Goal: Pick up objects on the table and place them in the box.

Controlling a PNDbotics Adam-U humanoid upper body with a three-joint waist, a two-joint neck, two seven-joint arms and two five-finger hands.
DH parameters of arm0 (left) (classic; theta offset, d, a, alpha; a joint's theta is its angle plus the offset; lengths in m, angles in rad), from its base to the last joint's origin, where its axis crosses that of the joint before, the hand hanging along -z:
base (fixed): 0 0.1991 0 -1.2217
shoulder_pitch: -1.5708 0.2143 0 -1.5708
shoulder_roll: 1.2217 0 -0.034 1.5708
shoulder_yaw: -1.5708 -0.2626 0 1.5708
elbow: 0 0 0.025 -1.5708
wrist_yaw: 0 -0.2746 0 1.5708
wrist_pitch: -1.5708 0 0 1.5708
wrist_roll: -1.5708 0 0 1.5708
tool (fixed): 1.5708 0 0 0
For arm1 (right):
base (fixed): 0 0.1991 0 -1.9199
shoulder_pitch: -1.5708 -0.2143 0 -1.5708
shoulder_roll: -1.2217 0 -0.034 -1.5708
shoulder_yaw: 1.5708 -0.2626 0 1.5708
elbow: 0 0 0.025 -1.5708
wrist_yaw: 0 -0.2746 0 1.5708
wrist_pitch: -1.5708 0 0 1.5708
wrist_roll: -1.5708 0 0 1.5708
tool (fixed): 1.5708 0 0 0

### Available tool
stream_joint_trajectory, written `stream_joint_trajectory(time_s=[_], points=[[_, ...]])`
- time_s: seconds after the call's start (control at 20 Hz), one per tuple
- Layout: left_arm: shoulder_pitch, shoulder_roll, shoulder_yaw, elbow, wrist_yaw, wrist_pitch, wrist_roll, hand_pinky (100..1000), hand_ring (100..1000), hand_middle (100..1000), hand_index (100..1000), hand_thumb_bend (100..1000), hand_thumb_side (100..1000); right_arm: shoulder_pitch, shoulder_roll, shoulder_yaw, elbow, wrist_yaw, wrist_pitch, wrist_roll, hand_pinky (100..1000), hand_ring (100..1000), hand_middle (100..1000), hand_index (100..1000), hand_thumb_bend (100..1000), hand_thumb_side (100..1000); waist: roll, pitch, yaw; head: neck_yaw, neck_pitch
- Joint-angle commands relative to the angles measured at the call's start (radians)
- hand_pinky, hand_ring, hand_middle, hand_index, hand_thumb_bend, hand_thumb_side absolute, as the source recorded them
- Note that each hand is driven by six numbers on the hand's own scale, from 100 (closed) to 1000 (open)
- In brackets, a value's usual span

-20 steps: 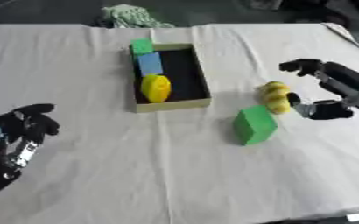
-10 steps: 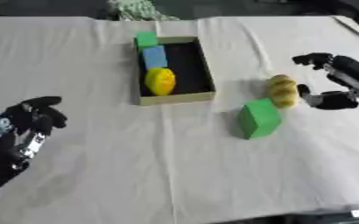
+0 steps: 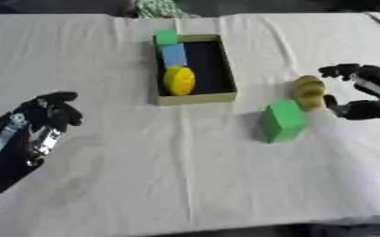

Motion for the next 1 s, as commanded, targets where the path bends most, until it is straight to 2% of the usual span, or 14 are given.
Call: stream_joint_trajectory(time_s=[0.05,0.5,0.65,0.9,1.0], points=[[-0.004,-0.001,-0.002,-0.02,0.005,0.0,-0.006,822,659,619,874,100,782,-0.021,-0.016,0.004,0.0,0.006,-0.014,0.024,812,872,834,964,100,370,0.002,-0.021,0.001,-0.003,0.005],[-0.001,-0.008,-0.007,-0.02,0.005,-0.002,-0.013,822,659,619,874,100,784,-0.065,0.015,0.024,0.039,0.05,-0.006,0.035,803,857,812,955,100,306,0.01,-0.024,0.005,-0.016,0.01],[-0.002,-0.013,-0.009,-0.02,0.007,-0.003,-0.015,822,659,619,875,100,783,-0.082,0.027,0.027,0.07,0.086,0.006,0.028,797,848,795,947,100,223,0.013,-0.025,0.008,-0.021,0.01],[0.0,-0.018,-0.009,-0.02,0.007,-0.001,-0.015,822,660,619,875,100,786,-0.1,0.046,0.031,0.124,0.163,0.02,0.015,787,815,739,907,100,234,0.016,-0.026,0.012,-0.026,0.01],[0.001,-0.019,-0.009,-0.02,0.007,0.0,-0.015,822,660,619,875,100,787,-0.105,0.051,0.033,0.136,0.194,0.019,0.009,783,803,719,884,100,266,0.016,-0.026,0.013,-0.028,0.009]])
